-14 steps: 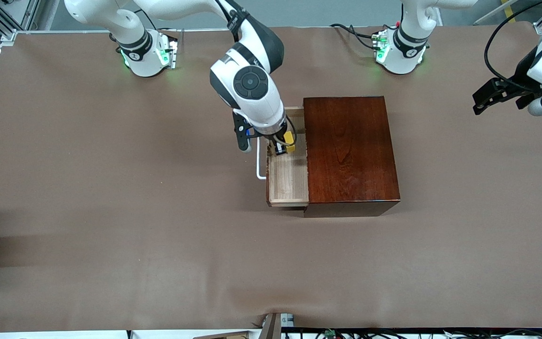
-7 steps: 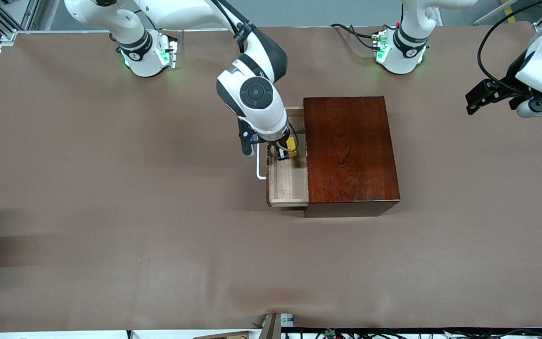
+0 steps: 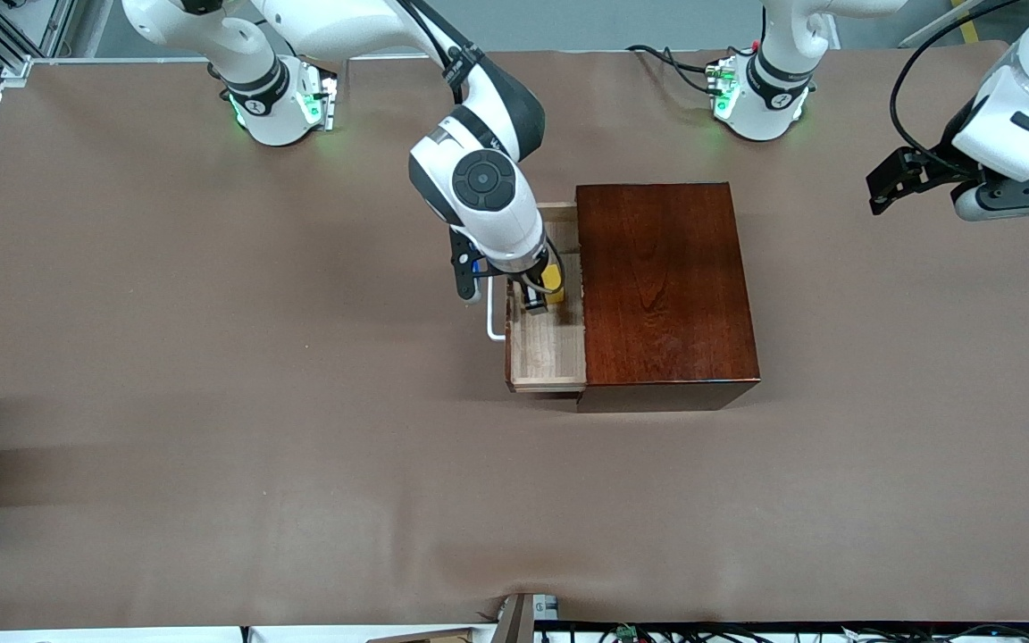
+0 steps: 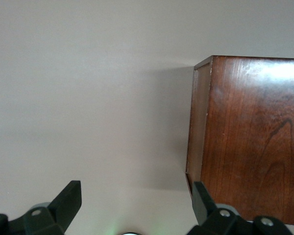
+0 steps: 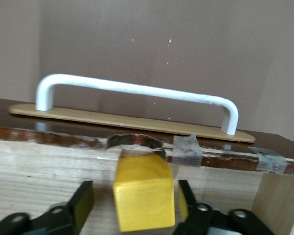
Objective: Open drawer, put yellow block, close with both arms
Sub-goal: 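Open the right gripper to drop the cube into the drawer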
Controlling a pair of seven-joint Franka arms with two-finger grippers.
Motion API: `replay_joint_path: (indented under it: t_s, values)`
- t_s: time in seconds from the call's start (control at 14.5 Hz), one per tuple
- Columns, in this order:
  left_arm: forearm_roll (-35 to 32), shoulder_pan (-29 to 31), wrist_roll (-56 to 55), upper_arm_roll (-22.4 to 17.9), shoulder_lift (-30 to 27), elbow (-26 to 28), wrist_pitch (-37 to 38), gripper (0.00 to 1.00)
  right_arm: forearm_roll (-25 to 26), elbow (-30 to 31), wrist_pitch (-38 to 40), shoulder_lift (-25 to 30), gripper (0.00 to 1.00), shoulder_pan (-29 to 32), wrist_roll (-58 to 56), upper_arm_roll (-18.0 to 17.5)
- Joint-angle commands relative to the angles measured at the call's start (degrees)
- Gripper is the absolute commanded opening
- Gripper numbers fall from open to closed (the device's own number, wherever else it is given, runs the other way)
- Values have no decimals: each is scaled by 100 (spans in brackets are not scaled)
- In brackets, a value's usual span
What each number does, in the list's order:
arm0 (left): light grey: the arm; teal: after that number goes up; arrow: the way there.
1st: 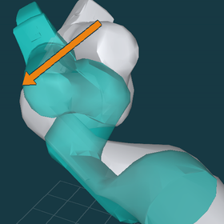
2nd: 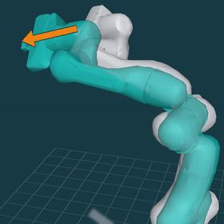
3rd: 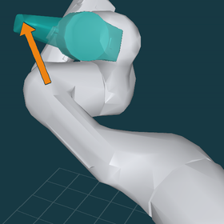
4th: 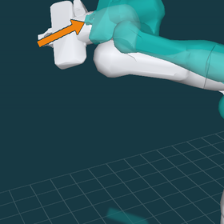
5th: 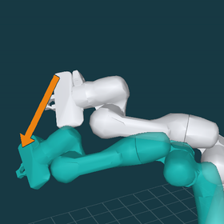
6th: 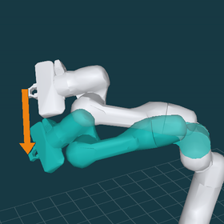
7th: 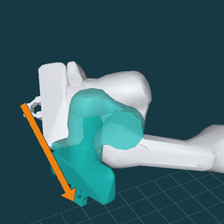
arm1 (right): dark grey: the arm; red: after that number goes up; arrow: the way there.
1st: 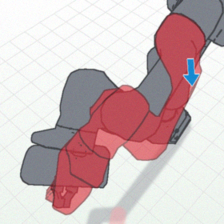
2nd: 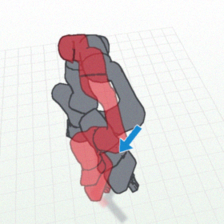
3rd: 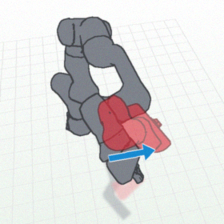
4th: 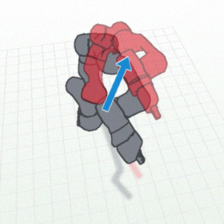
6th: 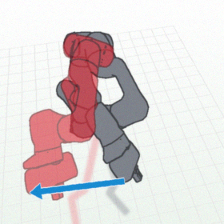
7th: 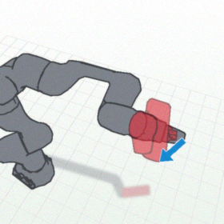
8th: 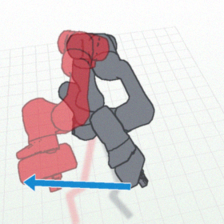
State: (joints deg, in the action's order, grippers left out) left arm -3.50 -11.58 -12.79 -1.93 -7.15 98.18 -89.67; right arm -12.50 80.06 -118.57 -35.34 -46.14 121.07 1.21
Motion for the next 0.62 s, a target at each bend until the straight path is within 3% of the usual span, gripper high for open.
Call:
replay_joint_path:
  t_s: [0.0, 0.55]
  values:
    - [69, 6, -214, 157, 20, 18, 72, 100, -24, -542, 754, 27, 100, 271, 30, -15]
    - [104, -29, -2392, 1501, 793, -412, 37, 100, -59, -720, 1458, 598, 100, 1079, -917, -33]
